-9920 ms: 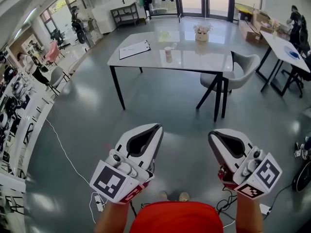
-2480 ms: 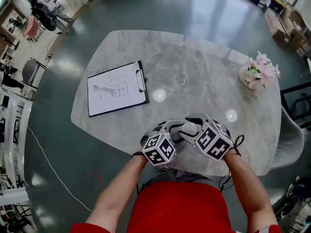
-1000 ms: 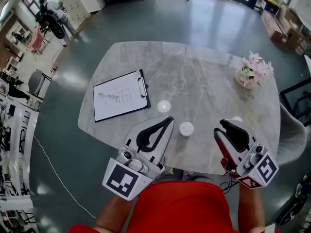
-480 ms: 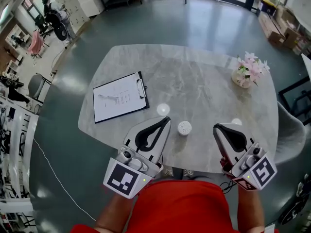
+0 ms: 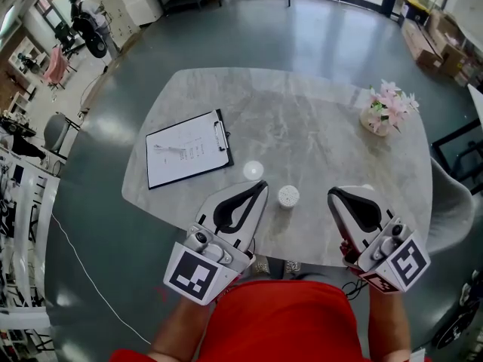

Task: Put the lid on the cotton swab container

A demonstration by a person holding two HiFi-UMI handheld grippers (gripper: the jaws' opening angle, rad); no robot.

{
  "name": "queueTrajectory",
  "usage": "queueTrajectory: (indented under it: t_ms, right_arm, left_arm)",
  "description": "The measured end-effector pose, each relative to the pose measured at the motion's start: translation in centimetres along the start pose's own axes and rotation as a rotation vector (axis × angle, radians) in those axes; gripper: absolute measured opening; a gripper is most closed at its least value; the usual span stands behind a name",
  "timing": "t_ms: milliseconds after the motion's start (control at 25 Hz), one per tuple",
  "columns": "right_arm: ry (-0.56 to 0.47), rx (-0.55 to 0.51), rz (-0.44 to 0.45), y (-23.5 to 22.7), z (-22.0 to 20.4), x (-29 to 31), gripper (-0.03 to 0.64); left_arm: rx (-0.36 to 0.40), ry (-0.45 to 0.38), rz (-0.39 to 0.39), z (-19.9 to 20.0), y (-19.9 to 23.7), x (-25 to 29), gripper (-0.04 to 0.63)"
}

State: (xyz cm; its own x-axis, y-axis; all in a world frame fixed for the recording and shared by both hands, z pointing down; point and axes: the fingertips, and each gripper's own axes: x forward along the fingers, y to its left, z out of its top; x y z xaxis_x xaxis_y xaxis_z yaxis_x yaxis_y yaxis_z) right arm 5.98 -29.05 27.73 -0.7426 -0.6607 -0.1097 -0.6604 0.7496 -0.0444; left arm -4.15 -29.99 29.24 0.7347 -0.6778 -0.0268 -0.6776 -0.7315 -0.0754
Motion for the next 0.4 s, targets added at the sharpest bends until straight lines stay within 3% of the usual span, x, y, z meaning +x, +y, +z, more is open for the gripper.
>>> queueTrajectory:
  t_ms: [400]
  right_arm:
    - [0.001, 0.001, 0.008, 0.02, 0.15, -0.01, 0.017]
  left_arm:
    - [-0.004, -0.003, -0.005, 0.16, -0.22, 0.07, 0.009]
